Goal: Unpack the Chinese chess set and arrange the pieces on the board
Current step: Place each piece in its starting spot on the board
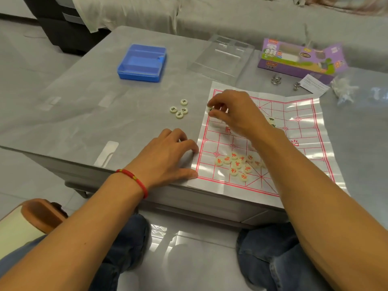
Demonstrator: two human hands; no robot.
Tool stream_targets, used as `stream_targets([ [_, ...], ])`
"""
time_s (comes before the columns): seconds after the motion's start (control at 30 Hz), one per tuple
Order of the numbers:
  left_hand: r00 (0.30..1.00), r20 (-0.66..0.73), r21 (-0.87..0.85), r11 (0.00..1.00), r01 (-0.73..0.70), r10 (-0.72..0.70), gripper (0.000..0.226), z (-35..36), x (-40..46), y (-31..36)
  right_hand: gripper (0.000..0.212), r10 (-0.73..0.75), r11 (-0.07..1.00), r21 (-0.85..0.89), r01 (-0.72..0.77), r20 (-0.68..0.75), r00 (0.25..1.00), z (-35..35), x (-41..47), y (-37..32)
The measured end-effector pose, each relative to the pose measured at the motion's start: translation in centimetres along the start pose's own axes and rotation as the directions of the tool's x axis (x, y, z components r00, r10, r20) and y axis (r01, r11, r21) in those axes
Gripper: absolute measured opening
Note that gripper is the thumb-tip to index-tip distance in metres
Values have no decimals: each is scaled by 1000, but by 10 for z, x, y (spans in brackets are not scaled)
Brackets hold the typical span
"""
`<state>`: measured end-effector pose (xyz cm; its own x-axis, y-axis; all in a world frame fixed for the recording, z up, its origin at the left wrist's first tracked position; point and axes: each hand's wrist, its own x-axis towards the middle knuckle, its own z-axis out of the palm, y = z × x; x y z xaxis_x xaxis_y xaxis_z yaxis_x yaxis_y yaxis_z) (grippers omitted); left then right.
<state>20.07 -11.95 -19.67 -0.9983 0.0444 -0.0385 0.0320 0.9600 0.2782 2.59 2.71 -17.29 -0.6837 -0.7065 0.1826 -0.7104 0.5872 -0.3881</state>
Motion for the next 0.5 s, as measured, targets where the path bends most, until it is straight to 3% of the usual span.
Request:
stream_targets([
  [0.1, 1000, 6, -7, 1000, 5, -5, 62, 0, 0, 1, 26, 241, 969, -13, -246, -158, 957, -22, -16, 50],
  [0.23, 1000, 29, -8, 1000, 9, -9, 63, -3, 1, 2, 25, 482, 863, -11, -504, -275, 832, -40, -48, 105],
  [0.37, 997, 68, -8, 1000, 27, -27, 62, -5, 3, 4, 25, 569, 818, 35, -574, -190, 800, -38, -67, 120],
  [0.5, 997, 64, -13, 999, 37, -36, 62, -5, 2, 7, 31, 570, 817, 99, -568, -292, 768, -42, -64, 117],
])
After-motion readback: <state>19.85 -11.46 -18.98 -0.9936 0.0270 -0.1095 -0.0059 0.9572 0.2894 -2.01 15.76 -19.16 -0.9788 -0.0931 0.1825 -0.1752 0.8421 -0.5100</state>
